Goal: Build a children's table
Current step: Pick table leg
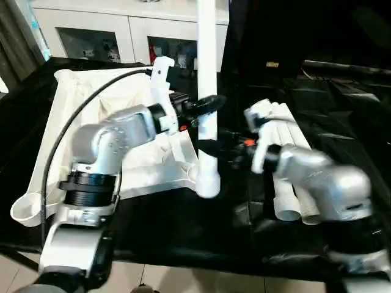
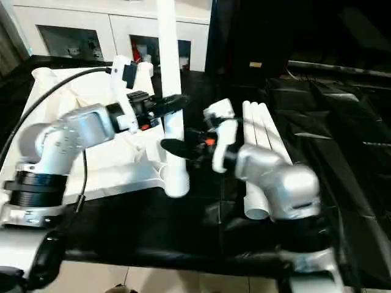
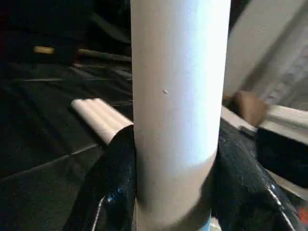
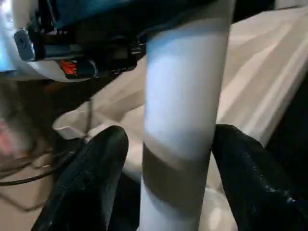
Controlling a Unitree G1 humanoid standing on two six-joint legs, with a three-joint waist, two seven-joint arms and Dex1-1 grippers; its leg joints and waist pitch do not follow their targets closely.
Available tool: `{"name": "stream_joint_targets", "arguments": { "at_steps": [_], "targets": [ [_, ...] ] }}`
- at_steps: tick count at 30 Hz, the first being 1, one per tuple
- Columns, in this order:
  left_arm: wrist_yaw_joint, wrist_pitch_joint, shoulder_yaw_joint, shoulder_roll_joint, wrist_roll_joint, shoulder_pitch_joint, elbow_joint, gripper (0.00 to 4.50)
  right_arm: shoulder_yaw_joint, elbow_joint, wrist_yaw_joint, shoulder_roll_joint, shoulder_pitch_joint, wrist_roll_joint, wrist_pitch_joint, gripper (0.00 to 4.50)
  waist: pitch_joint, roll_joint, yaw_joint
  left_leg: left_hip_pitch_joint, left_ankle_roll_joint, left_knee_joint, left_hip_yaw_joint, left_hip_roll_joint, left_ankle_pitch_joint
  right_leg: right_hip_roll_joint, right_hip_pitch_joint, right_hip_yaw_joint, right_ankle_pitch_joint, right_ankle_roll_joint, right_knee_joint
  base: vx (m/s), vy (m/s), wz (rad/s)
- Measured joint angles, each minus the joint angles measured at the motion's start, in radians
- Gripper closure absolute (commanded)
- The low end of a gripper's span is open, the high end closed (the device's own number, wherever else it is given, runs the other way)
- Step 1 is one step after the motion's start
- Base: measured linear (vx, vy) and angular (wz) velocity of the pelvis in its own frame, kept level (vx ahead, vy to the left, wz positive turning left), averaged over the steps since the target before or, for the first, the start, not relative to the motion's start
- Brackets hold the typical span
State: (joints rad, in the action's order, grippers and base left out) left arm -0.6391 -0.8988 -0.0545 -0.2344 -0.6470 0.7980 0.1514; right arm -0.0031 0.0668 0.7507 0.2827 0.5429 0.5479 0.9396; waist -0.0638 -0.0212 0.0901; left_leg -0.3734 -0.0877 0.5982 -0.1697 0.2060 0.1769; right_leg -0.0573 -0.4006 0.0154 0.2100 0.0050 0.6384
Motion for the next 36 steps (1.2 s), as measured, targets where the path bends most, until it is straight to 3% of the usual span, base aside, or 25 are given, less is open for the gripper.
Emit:
{"name": "stream_joint_targets", "arguments": {
  "at_steps": [3, 7, 11, 12, 14, 19, 27, 30, 32, 33, 36],
  "targets": [
    [-0.038, -0.008, 0.000, -0.002, -0.028, 0.002, -0.024, 2.70, 0.000, 0.004, 0.033, 0.022, 0.003, 0.027, 0.034, 1.49, 0.000, 0.000, 0.001, 0.000, 0.000, 0.000, 0.000, 0.000, 0.000, 0.000, 0.000, 0.000, 0.000, 0.000, 0.000, 0.000, 0.000, 0.00],
    [-0.075, -0.012, -0.019, 0.000, -0.071, 0.007, -0.023, 2.70, 0.036, 0.029, 0.099, 0.104, 0.003, 0.047, 0.082, 1.49, -0.001, -0.001, 0.004, 0.000, 0.000, 0.000, 0.000, 0.000, 0.000, 0.000, 0.000, 0.000, 0.000, 0.000, 0.000, 0.000, 0.000, 0.00],
    [-0.095, -0.015, -0.027, 0.001, -0.087, 0.024, -0.023, 2.70, 0.071, 0.049, 0.118, 0.126, 0.003, 0.048, 0.107, 1.49, -0.001, -0.001, 0.003, 0.000, 0.000, 0.000, 0.000, 0.000, 0.000, 0.000, 0.000, 0.000, 0.000, 0.000, 0.001, 0.000, 0.000, 0.00],
    [-0.100, -0.017, -0.027, 0.001, -0.089, 0.024, -0.023, 2.70, 0.078, 0.050, 0.121, 0.130, 0.002, 0.048, 0.108, 1.77, -0.001, -0.001, 0.002, 0.000, 0.000, 0.000, 0.000, 0.000, 0.000, 0.000, 0.000, 0.000, 0.000, 0.000, 0.001, 0.000, 0.000, 0.00],
    [-0.111, -0.021, -0.027, -0.002, -0.090, 0.024, -0.023, 2.70, 0.087, 0.050, 0.119, 0.133, 0.001, 0.048, 0.116, 1.77, -0.001, -0.001, 0.001, 0.000, 0.000, 0.001, 0.000, 0.000, 0.000, 0.000, 0.000, 0.000, 0.000, 0.000, 0.001, 0.000, 0.000, 0.00],
    [-0.121, -0.023, -0.026, -0.005, -0.101, 0.024, -0.023, 2.70, 0.088, 0.050, 0.116, 0.131, 0.001, 0.049, 0.120, 2.29, -0.001, -0.001, 0.003, 0.000, 0.000, 0.001, 0.000, 0.000, 0.000, 0.000, 0.000, 0.000, 0.000, 0.000, 0.001, 0.000, 0.000, 0.00],
    [-0.115, -0.016, -0.028, -0.008, -0.100, 0.020, -0.024, 2.70, 0.089, 0.043, 0.095, 0.110, 0.002, 0.048, 0.115, 2.57, -0.001, -0.003, 0.003, 0.001, 0.000, 0.001, 0.000, 0.000, 0.000, 0.000, 0.000, 0.000, 0.000, 0.000, 0.002, 0.000, 0.000, 0.00],
    [-0.085, -0.008, -0.037, -0.002, -0.092, 0.018, -0.025, 2.00, 0.088, 0.032, 0.061, 0.079, 0.004, 0.043, 0.102, 2.57, -0.002, -0.005, 0.001, 0.001, 0.000, 0.001, 0.000, 0.000, 0.000, 0.000, 0.000, 0.000, 0.000, 0.000, 0.002, 0.000, 0.000, 0.00],
    [-0.023, -0.005, -0.046, 0.027, -0.073, 0.018, -0.025, 1.93, 0.085, 0.017, -0.007, 0.028, 0.012, 0.019, 0.073, 2.59, -0.002, -0.005, 0.001, 0.000, 0.000, 0.002, 0.000, 0.000, 0.000, 0.000, 0.000, 0.000, 0.000, 0.000, 0.003, 0.000, 0.000, 0.00],
    [-0.001, 0.001, -0.044, 0.038, -0.060, 0.017, -0.025, 1.64, 0.086, 0.015, -0.028, 0.012, 0.012, 0.007, 0.061, 2.59, -0.002, -0.005, 0.001, 0.000, 0.000, 0.002, 0.000, 0.000, 0.000, 0.000, 0.000, 0.000, 0.000, 0.000, 0.003, 0.000, 0.000, 0.00],
    [0.085, 0.036, -0.022, 0.050, 0.005, 0.017, -0.030, 1.58, 0.088, 0.002, -0.081, -0.005, 0.017, -0.028, 0.036, 2.59, -0.002, -0.005, 0.005, 0.000, 0.000, 0.002, 0.000, 0.000, 0.000, 0.000, 0.000, 0.000, 0.000, 0.000, 0.002, 0.000, 0.000, 0.00]
  ]
}}
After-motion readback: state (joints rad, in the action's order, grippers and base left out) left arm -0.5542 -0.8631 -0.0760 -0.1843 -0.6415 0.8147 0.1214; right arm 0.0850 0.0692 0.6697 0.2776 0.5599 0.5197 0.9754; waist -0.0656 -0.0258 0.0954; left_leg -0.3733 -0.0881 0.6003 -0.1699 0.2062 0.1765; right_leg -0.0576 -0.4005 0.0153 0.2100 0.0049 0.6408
